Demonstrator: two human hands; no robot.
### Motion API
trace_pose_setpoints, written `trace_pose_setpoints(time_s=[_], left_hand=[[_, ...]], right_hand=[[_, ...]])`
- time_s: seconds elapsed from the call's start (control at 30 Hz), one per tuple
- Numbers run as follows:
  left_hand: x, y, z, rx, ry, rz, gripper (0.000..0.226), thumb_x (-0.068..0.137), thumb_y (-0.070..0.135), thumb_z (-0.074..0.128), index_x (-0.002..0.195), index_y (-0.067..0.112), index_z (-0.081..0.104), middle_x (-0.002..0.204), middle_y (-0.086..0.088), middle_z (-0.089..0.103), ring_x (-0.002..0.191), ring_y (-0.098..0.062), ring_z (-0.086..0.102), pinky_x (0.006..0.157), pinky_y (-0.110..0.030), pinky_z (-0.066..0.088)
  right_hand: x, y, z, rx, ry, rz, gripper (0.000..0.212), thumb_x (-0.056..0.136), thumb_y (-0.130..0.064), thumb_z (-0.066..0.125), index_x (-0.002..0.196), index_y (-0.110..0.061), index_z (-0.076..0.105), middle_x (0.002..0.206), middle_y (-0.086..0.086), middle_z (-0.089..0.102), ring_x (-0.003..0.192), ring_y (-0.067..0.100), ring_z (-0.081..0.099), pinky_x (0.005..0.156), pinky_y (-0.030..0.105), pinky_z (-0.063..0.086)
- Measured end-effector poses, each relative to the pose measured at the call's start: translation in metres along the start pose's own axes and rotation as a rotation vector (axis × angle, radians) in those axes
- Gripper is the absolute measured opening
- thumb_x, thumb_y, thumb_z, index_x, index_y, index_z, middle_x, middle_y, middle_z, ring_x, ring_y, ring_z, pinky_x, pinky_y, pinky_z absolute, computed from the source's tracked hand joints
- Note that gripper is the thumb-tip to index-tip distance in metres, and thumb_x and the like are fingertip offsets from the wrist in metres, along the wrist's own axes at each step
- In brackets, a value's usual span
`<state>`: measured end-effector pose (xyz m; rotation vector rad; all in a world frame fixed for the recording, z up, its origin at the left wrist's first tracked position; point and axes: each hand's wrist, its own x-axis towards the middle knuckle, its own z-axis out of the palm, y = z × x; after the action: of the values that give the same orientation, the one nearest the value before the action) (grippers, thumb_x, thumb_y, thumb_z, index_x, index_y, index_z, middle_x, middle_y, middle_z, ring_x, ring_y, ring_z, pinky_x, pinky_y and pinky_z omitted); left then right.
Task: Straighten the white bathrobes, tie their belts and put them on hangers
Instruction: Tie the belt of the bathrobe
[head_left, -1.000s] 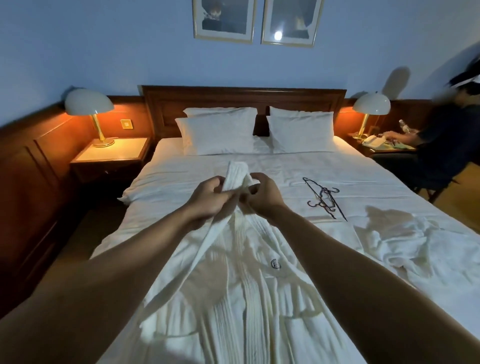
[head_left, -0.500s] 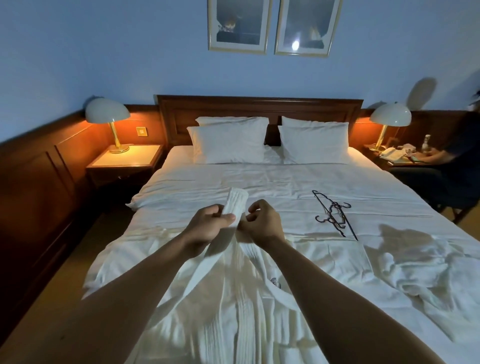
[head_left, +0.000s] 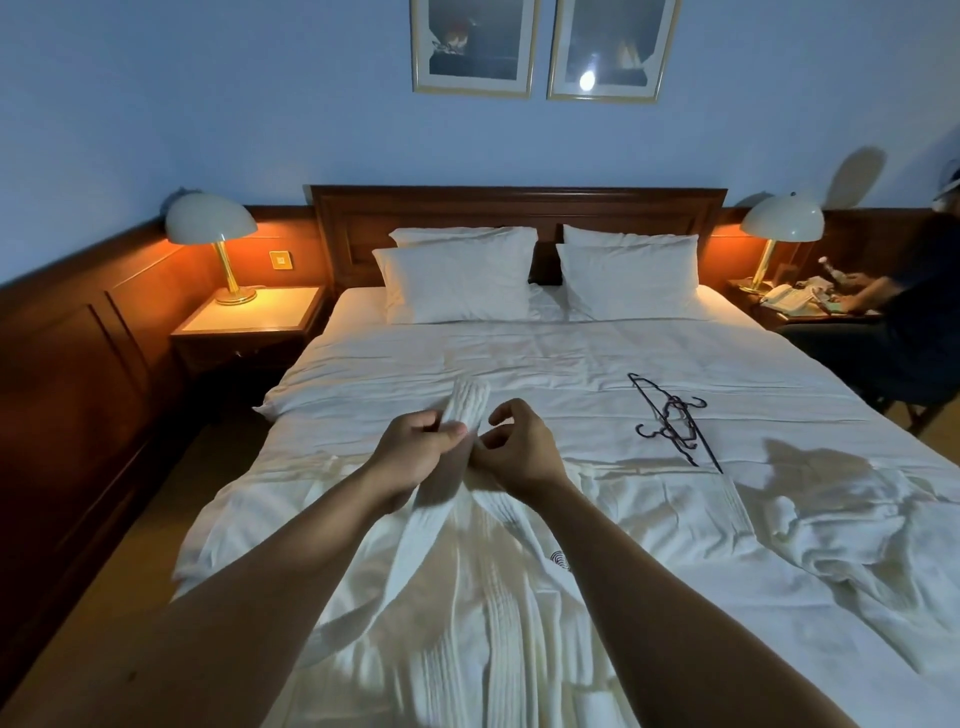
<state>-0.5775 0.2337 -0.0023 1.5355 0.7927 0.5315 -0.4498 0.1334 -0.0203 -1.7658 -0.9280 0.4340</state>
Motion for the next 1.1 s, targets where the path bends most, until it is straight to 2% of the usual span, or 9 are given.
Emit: trace_pose_setpoints(time_s=[0.1,0.17,0.4,0.57,0.67,0.8,0.9,1.0,1.1], left_hand=[[0.007,0.004,-0.003,-0.041,0.051,0.037,0.011,0.096,0.017,0.067,0.103,0.022,0.074,0.098,-0.004,0.077,0.096,-0.023,0.073,0.094,-0.044,0.056],[0.013,0.008,-0.005,-0.095,0.082,0.058,0.010,0.096,0.016,0.067,0.100,0.022,0.074,0.102,-0.010,0.076,0.101,-0.031,0.070,0.096,-0.052,0.055],[0.017,0.001,-0.012,0.513,0.379,0.210,0.016,0.094,0.026,0.065,0.084,0.015,0.059,0.089,-0.006,0.061,0.075,-0.019,0.056,0.053,-0.022,0.033],[0.002,0.004,0.007,0.465,0.212,0.159,0.015,0.087,0.028,0.070,0.080,0.018,0.062,0.077,0.004,0.064,0.072,-0.012,0.059,0.055,-0.026,0.040],[0.000,0.010,0.018,0.449,0.039,0.179,0.018,0.083,0.031,0.074,0.074,0.022,0.062,0.072,0.008,0.062,0.070,-0.011,0.060,0.060,-0.027,0.041],[-0.005,0.012,0.030,0.418,-0.085,0.198,0.017,0.087,0.024,0.076,0.076,0.021,0.063,0.069,0.010,0.061,0.057,0.002,0.059,0.056,-0.013,0.043],[-0.006,0.002,0.027,0.213,-0.153,0.154,0.003,0.090,0.020,0.072,0.088,0.019,0.073,0.081,0.001,0.073,0.080,-0.012,0.071,0.081,-0.030,0.057],[-0.005,-0.017,0.018,0.245,0.067,0.226,0.014,0.091,0.013,0.063,0.094,0.026,0.069,0.097,0.008,0.071,0.095,-0.008,0.066,0.084,-0.027,0.050],[-0.011,-0.035,0.007,0.467,0.118,0.086,0.044,0.088,0.011,0.058,0.130,0.023,0.052,0.129,0.006,0.056,0.114,-0.014,0.056,0.085,-0.026,0.041]], right_hand=[[-0.004,0.012,0.002,-0.001,-0.234,0.106,0.044,0.081,-0.019,0.076,0.116,-0.021,0.049,0.088,0.001,0.073,0.078,0.015,0.068,0.069,0.028,0.052],[-0.006,0.025,0.004,-0.161,-0.294,0.202,0.029,0.090,-0.022,0.066,0.117,-0.018,0.056,0.094,0.001,0.074,0.081,0.014,0.066,0.076,0.036,0.055],[-0.010,0.042,0.010,-0.070,0.079,0.372,0.012,0.102,-0.020,0.037,0.107,-0.014,0.046,0.083,0.012,0.070,0.046,0.020,0.056,0.051,0.031,0.045],[-0.018,0.025,0.010,0.061,-0.305,0.335,0.048,0.088,0.003,0.055,0.134,-0.014,0.051,0.098,0.010,0.064,0.054,0.011,0.056,0.049,0.023,0.044],[-0.026,0.027,0.013,0.153,-0.451,0.215,0.024,0.086,-0.008,0.073,0.109,-0.011,0.068,0.078,0.000,0.062,0.056,0.006,0.053,0.051,0.020,0.040],[-0.029,0.036,0.020,0.238,-0.334,0.301,0.019,0.085,-0.022,0.076,0.083,-0.005,0.068,0.059,0.006,0.049,0.048,0.015,0.040,0.045,0.027,0.029],[-0.030,0.039,0.025,0.395,-0.146,0.400,0.010,0.087,-0.007,0.069,0.078,-0.006,0.065,0.056,0.006,0.047,0.045,0.014,0.038,0.042,0.024,0.027],[-0.026,0.041,0.024,0.613,0.107,0.560,0.011,0.089,-0.004,0.065,0.078,-0.004,0.066,0.058,0.008,0.049,0.046,0.015,0.042,0.044,0.023,0.028],[-0.025,0.039,0.020,0.744,0.156,0.585,0.017,0.095,-0.006,0.063,0.079,0.000,0.066,0.062,0.012,0.056,0.049,0.018,0.051,0.048,0.026,0.034]])
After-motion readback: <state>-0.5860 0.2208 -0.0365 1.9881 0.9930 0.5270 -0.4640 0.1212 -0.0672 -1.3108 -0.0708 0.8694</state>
